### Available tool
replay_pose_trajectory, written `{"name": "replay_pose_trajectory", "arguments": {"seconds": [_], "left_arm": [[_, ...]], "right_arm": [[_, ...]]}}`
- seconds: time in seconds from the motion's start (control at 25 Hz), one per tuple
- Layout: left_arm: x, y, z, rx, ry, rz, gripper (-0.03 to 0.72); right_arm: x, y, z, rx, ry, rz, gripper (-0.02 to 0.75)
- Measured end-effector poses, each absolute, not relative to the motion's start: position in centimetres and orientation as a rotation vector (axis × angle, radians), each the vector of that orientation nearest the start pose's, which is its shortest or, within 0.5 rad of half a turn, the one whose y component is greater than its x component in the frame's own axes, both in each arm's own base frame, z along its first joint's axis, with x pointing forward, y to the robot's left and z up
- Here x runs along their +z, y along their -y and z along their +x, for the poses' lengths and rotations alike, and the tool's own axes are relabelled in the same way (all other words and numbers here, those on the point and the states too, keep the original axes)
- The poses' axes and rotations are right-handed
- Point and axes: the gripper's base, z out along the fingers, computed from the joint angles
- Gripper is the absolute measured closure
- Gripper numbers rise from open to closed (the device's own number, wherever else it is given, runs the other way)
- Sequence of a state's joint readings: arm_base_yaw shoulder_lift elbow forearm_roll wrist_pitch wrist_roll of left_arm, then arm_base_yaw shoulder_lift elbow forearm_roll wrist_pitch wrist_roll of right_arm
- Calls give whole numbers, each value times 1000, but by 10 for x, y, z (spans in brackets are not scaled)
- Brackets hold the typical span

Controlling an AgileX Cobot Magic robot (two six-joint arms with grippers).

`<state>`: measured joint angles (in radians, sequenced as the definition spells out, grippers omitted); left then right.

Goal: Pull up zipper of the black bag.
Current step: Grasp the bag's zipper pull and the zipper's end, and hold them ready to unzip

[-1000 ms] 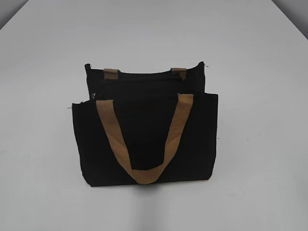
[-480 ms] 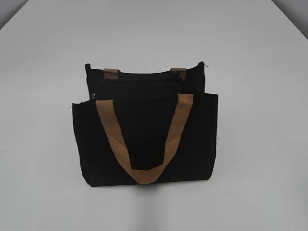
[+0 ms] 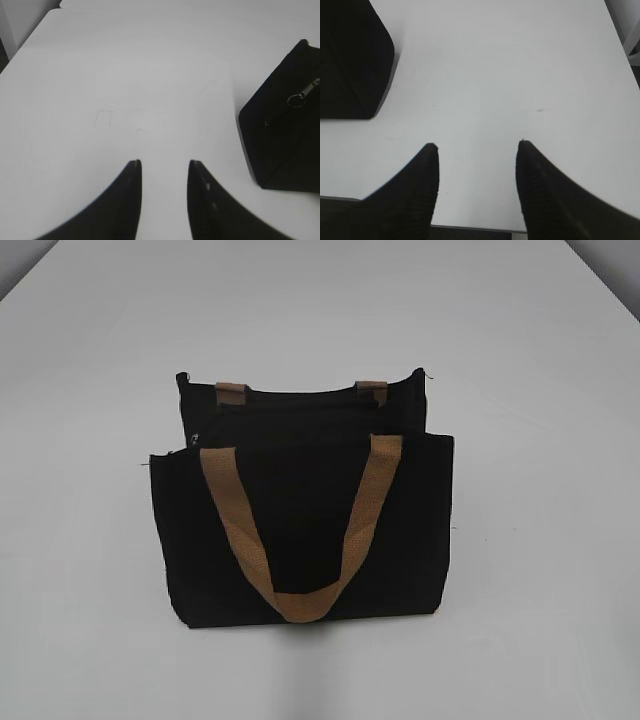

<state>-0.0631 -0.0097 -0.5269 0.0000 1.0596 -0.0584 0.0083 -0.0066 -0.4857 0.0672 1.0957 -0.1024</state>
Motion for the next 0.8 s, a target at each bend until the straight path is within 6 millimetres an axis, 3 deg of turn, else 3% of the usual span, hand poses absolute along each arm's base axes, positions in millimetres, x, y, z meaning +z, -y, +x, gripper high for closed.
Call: {"name": "replay_pose_trajectory", "arguments": {"seconds": [0.24,0.4,0.64,0.8], "left_arm": [[297,0,-2,-80,-1951,5,449],[323,2,26,-88,-1779,4,449],[351,8,101,-165,-1571,-46,449],[344,11,164,-145,-1517,-42,449]], "right_arm": [[271,-5,-6,24,-2082,-120,346],[271,-5,-6,24,-2082,-120,346],[271,-5,-6,24,-2082,-120,346],[271,-5,-6,24,-2082,-120,346]]}}
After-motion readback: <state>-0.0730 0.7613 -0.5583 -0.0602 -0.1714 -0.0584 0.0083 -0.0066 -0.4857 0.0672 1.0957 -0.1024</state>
